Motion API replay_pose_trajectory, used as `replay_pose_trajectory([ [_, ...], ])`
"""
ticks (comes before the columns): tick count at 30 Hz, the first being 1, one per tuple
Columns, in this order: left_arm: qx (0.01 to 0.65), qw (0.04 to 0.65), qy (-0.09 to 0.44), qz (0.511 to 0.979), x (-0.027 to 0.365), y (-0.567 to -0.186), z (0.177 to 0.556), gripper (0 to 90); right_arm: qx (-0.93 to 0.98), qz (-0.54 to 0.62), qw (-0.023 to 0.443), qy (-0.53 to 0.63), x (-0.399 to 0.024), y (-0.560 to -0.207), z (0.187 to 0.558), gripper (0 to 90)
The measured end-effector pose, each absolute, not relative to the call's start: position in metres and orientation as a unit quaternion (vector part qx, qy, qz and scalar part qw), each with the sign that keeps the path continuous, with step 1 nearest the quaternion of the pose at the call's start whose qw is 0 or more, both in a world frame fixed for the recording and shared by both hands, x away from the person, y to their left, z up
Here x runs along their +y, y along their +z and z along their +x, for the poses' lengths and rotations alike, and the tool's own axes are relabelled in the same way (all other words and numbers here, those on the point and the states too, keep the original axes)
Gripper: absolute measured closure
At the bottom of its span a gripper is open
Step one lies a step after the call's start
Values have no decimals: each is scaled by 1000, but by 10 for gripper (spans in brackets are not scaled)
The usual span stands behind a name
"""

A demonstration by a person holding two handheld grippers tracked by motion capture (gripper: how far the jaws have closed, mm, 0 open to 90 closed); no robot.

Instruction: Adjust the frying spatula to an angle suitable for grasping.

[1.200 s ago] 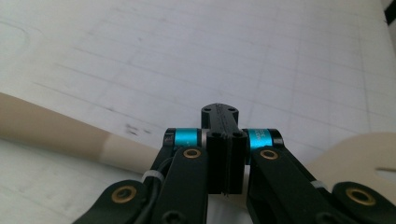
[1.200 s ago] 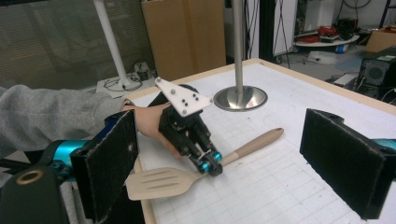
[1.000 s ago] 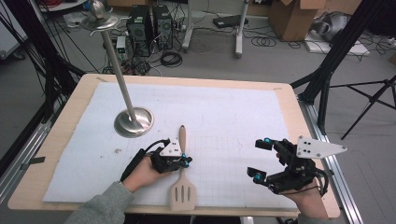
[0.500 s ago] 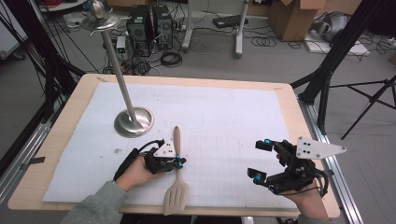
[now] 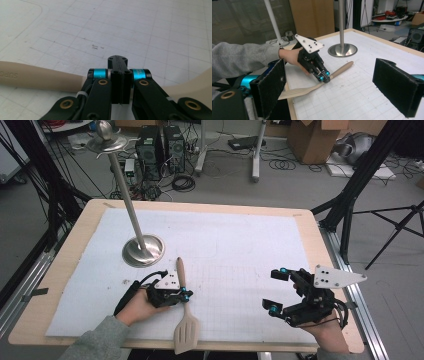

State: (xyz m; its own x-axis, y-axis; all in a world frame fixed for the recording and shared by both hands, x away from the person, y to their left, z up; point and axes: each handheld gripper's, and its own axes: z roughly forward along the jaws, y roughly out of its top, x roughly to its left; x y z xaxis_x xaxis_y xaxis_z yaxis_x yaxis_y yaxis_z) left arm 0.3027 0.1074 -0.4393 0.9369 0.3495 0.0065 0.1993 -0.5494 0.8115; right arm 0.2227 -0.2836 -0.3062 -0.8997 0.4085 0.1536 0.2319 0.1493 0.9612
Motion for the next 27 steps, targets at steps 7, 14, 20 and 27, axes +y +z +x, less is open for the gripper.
replay_pose_trajectory([
  [7, 140, 445, 54, 883, 90, -442, 289, 899, 756, 211, 71, 615, -282, -307, 224, 109],
  [14, 133, 429, 54, 892, 94, -445, 284, 899, 755, 207, 73, 618, -284, -306, 224, 109],
  [20, 135, 430, 52, 891, 103, -445, 281, 899, 755, 208, 72, 617, -284, -307, 225, 108],
  [27, 137, 422, 45, 895, 120, -443, 278, 899, 759, 208, 67, 614, -280, -308, 226, 109],
])
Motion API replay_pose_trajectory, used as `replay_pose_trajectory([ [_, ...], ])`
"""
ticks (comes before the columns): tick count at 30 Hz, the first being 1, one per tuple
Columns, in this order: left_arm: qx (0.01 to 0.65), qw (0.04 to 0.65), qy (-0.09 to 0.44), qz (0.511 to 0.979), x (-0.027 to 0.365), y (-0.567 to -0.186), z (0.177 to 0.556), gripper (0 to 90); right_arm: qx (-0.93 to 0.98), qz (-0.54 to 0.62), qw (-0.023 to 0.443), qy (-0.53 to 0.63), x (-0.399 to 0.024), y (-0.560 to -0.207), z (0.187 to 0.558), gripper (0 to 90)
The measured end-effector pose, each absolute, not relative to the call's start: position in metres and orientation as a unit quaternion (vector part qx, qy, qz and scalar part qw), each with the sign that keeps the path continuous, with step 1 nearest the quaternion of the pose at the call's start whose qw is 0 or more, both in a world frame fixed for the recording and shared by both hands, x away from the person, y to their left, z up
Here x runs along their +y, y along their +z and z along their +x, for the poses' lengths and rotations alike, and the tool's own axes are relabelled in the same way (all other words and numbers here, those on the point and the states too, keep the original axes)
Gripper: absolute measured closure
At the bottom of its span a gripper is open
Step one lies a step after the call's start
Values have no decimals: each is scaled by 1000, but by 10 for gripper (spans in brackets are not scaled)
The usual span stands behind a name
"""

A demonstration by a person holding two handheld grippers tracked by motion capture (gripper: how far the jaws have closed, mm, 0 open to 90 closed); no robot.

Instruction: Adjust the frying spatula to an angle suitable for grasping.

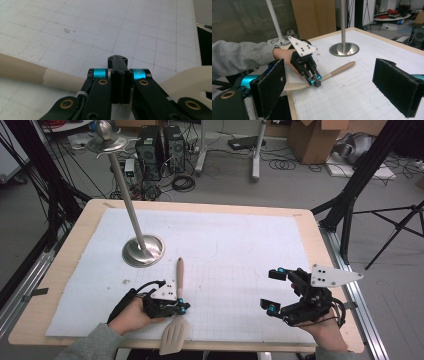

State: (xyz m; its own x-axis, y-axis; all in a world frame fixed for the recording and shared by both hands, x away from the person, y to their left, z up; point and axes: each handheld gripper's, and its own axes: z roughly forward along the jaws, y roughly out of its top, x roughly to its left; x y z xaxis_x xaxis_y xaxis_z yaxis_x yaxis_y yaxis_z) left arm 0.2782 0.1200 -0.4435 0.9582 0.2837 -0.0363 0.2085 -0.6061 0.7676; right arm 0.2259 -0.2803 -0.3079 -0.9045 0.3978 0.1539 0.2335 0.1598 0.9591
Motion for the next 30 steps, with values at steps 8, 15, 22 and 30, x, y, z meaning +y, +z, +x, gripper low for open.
replay_pose_trajectory([
  [8, 138, 412, 39, 900, 142, -441, 276, 899, 762, 208, 63, 610, -277, -310, 228, 108],
  [15, 139, 411, 38, 900, 159, -441, 274, 899, 763, 208, 62, 609, -276, -311, 229, 109],
  [22, 148, 416, 24, 897, 169, -441, 277, 899, 765, 207, 58, 607, -273, -312, 231, 109],
  [30, 188, 462, 85, 862, 181, -426, 300, 897, 770, 209, 54, 600, -269, -314, 232, 109],
])
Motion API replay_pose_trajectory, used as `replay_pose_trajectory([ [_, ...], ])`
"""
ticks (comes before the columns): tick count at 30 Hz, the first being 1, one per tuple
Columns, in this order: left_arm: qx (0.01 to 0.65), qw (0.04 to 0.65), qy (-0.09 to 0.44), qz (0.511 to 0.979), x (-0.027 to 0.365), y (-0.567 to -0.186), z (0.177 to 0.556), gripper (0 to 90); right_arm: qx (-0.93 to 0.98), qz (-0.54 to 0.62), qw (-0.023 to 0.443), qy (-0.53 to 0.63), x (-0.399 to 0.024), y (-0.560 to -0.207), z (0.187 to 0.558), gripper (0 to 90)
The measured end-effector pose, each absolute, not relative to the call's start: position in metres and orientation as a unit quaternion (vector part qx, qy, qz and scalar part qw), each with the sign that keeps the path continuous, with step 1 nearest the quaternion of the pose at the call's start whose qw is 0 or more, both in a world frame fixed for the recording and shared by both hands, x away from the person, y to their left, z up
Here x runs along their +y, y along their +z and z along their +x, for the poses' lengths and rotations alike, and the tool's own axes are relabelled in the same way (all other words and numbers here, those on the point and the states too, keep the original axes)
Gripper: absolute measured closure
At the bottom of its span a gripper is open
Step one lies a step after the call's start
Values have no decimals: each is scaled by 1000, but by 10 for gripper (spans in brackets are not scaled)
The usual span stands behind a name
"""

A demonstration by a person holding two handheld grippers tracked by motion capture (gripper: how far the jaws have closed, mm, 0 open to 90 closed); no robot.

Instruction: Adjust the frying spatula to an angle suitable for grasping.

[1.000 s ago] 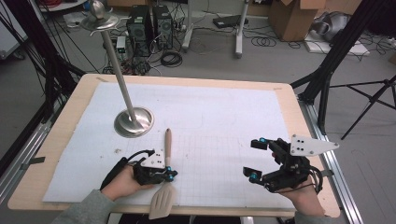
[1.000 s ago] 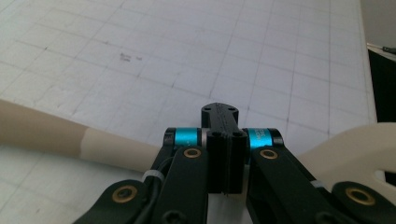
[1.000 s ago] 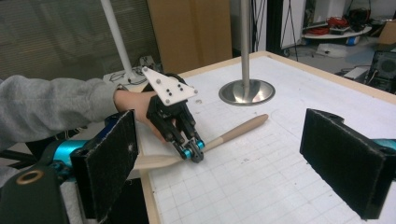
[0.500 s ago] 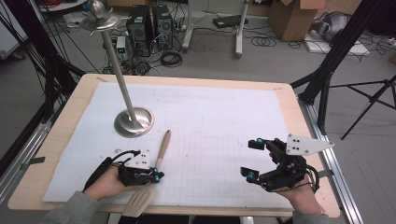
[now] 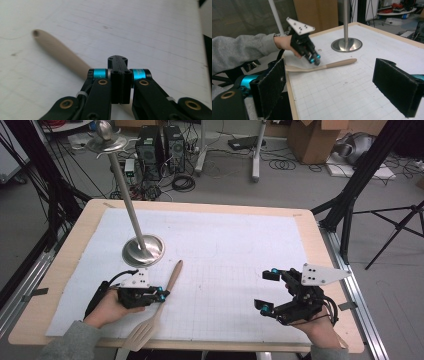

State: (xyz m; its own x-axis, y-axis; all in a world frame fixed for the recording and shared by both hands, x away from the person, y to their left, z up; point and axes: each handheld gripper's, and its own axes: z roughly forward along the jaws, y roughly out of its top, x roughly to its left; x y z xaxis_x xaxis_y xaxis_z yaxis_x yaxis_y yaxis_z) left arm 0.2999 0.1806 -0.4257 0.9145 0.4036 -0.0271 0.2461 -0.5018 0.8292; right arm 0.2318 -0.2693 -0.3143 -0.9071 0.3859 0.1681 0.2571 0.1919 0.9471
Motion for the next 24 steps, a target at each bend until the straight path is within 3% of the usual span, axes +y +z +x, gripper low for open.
replay_pose_trajectory([
  [6, 246, 444, 103, 856, 187, -437, 324, 897, 772, 211, 54, 597, -271, -315, 229, 108],
  [24, 214, 423, 103, 875, 167, -444, 334, 897, 773, 222, 57, 592, -275, -318, 224, 109],
])
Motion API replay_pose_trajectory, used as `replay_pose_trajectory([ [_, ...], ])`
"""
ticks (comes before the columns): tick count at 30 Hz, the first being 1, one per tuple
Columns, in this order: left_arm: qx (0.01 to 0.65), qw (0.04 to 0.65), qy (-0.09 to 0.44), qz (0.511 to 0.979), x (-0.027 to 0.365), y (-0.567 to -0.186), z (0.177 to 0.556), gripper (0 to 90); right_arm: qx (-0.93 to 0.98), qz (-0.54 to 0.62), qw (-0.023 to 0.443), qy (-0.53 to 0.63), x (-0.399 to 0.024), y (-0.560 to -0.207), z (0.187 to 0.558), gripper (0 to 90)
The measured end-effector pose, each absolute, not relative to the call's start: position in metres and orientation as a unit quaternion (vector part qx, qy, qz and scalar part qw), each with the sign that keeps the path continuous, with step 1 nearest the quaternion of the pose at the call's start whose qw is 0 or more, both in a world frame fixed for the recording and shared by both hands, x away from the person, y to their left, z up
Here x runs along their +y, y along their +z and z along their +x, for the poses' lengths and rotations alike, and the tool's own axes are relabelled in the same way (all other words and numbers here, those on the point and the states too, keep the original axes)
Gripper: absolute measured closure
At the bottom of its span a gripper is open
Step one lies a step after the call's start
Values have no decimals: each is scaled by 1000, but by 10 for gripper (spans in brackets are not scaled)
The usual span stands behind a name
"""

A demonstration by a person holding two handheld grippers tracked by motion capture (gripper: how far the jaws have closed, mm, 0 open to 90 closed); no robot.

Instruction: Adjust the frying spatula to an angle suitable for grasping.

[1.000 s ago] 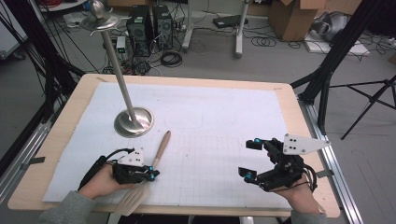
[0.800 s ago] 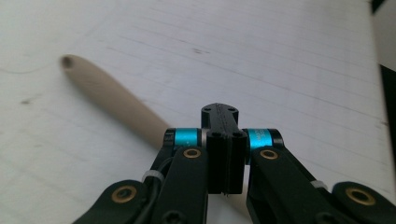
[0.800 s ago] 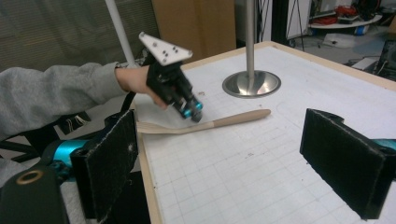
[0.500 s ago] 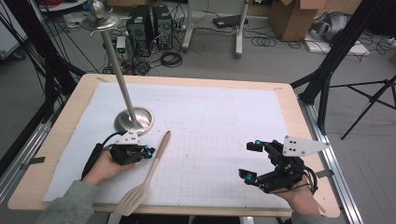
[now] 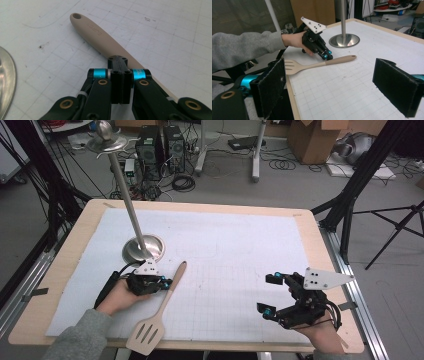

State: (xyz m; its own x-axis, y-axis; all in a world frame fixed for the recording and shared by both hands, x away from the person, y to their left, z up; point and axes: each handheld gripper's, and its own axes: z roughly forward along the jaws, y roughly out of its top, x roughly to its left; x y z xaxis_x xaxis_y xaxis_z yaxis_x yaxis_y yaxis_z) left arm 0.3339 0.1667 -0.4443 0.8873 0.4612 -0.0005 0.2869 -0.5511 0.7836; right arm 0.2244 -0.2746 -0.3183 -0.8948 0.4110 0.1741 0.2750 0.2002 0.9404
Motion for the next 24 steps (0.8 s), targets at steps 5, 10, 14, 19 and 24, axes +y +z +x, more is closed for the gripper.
replay_pose_trajectory([
  [5, 204, 433, 99, 872, 160, -444, 336, 897, 774, 222, 57, 590, -274, -319, 225, 109],
  [10, 200, 429, 98, 875, 154, -446, 337, 897, 772, 223, 59, 592, -275, -319, 224, 109],
  [14, 196, 429, 98, 876, 152, -447, 338, 897, 772, 222, 60, 593, -276, -318, 224, 108],
  [19, 186, 431, 97, 878, 147, -447, 338, 897, 771, 223, 61, 594, -275, -319, 224, 108],
  [24, 177, 430, 98, 880, 145, -447, 338, 898, 772, 226, 60, 591, -276, -320, 223, 109],
])
